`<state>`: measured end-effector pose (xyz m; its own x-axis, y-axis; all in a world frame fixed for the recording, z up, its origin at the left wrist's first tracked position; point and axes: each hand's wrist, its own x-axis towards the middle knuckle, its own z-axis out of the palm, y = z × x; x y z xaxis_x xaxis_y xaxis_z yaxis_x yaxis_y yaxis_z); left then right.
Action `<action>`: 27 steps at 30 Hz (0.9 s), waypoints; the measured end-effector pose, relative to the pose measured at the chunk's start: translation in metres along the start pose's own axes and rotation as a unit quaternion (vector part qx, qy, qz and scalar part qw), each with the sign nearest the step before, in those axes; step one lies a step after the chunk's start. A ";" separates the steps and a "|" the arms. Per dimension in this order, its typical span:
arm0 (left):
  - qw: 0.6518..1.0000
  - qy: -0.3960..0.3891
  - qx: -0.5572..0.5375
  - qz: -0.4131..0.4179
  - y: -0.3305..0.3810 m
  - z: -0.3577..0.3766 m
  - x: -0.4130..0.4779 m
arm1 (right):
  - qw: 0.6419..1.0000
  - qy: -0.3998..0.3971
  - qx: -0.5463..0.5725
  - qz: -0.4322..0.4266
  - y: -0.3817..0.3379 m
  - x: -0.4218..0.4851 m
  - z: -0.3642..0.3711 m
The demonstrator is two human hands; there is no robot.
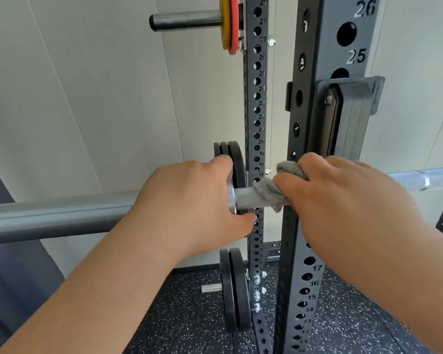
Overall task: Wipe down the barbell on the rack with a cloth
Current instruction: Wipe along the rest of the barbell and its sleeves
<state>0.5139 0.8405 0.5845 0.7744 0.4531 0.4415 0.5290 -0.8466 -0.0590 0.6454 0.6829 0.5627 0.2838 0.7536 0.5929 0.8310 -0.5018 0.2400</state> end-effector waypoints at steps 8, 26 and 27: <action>0.998 0.002 0.014 0.053 -0.009 0.001 -0.002 | 0.993 0.024 0.110 -0.042 -0.026 -0.002 0.027; 0.993 -0.044 -0.086 0.068 -0.021 -0.003 0.016 | 0.934 0.286 0.216 0.010 -0.031 -0.020 0.057; 0.992 -0.050 -0.093 0.065 -0.020 -0.003 0.017 | 0.933 0.290 0.211 0.035 -0.040 -0.018 0.058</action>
<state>0.5149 0.8643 0.5962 0.8673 0.3546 0.3493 0.3566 -0.9323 0.0610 0.6348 0.7141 0.4977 0.1403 0.3067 0.9414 0.9693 -0.2367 -0.0674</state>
